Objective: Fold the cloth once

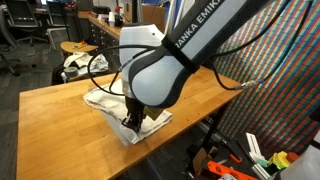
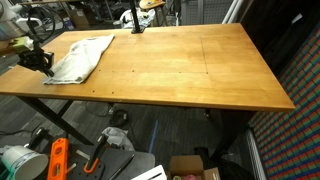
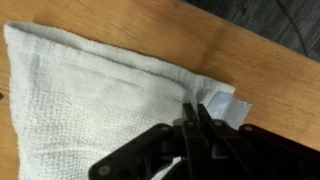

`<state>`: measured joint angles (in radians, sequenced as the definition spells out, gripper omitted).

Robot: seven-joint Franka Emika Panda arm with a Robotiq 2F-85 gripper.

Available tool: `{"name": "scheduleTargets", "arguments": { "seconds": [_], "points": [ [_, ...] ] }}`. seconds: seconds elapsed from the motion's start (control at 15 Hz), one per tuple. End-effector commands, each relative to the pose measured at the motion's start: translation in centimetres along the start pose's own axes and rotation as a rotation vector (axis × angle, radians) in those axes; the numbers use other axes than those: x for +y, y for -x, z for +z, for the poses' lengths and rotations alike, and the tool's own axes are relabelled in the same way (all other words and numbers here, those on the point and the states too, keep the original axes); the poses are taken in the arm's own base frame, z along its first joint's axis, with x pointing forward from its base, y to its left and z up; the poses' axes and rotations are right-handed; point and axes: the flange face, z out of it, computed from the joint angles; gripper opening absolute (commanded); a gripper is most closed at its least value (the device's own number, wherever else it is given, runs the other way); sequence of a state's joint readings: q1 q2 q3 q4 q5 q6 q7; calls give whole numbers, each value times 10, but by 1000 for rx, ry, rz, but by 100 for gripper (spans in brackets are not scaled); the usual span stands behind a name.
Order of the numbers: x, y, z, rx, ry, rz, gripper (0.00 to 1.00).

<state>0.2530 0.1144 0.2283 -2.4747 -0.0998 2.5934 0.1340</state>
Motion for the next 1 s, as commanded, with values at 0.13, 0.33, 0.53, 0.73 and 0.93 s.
{"name": "scheduleTargets", "arguments": {
  "seconds": [0.13, 0.33, 0.53, 0.73, 0.93],
  "points": [
    [-33, 18, -7, -35, -8, -137, 3],
    [-50, 22, -4, -33, -5, -176, 4],
    [-58, 22, -4, -33, -4, -188, 37],
    [-54, 19, -9, -8, 2, -184, 60],
    [-43, 10, -25, 61, 34, -141, 82]
  ]
}}
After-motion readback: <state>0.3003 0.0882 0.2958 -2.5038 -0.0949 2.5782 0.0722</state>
